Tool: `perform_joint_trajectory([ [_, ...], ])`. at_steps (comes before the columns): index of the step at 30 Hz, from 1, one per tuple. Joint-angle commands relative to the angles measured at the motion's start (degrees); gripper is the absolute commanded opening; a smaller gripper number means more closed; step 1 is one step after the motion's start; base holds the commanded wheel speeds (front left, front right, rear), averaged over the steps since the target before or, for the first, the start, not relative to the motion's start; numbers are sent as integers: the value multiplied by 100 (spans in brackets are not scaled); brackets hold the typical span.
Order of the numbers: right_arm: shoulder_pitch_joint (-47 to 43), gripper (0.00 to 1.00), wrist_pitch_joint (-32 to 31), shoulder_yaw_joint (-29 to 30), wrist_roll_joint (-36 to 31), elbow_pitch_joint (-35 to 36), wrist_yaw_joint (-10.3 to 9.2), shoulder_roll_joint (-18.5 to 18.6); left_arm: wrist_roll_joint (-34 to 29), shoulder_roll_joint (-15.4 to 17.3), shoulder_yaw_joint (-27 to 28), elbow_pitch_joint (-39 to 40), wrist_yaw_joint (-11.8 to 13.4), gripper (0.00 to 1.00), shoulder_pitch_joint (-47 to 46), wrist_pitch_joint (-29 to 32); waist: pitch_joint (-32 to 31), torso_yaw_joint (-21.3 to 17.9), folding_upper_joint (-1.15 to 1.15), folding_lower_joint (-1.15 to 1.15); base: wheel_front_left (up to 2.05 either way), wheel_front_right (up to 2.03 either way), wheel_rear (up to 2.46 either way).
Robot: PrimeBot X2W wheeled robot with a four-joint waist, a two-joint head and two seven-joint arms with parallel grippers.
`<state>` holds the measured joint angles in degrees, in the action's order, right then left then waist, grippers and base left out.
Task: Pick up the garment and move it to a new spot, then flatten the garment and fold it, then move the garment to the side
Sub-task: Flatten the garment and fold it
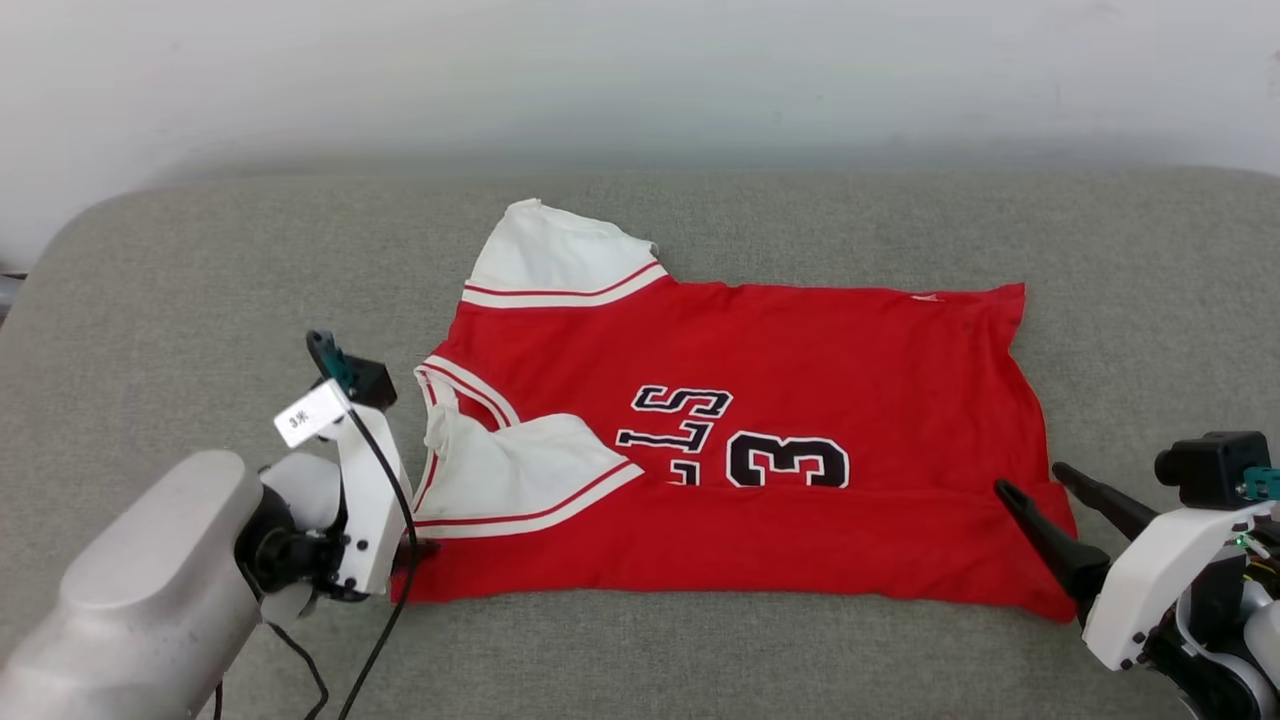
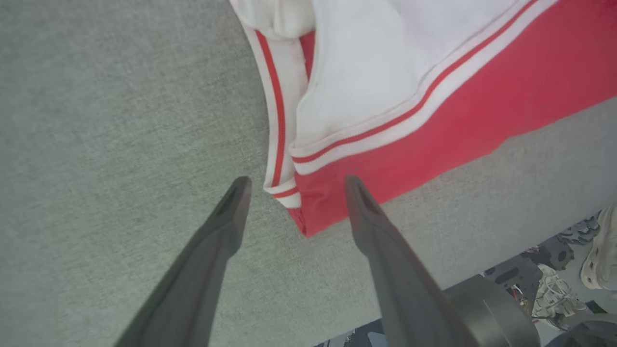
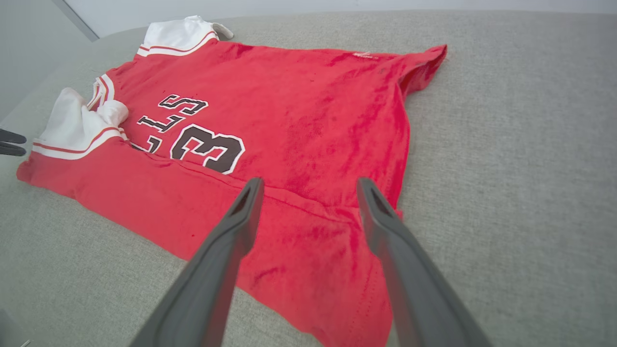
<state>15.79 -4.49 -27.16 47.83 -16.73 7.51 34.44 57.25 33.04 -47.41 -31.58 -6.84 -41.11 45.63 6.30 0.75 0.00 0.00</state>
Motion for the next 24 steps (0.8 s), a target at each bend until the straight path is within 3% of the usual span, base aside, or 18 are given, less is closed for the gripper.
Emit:
perform_joint_trajectory([
  [1, 24, 100, 4, 19, -21, 21, -5, -43, 25, 22, -38, 36, -11, 100, 97, 74, 65, -41, 0, 0, 0, 0, 0],
  [13, 229, 100, 11, -14, -45, -40, -5, -151, -51, -81, -364, -300, -14, 100, 580, -39, 334, -200, 0, 0, 0, 0, 0],
  [14, 243, 100, 22, 4, -45, -46, -5, -134, -79, -75, -377, -297, -17, 27, 577, -124, 327, -202, 0, 0, 0, 0, 0],
  [15, 247, 100, 24, 16, -38, -53, -5, -120, -121, -69, -397, -303, -25, 0, 578, -195, 309, -199, 0, 0, 0, 0, 0],
  [24, 421, 100, -298, 155, -250, 177, -5, 337, -230, 168, -398, 88, -53, 0, 458, -765, 84, -119, 0, 0, 0, 0, 0],
])
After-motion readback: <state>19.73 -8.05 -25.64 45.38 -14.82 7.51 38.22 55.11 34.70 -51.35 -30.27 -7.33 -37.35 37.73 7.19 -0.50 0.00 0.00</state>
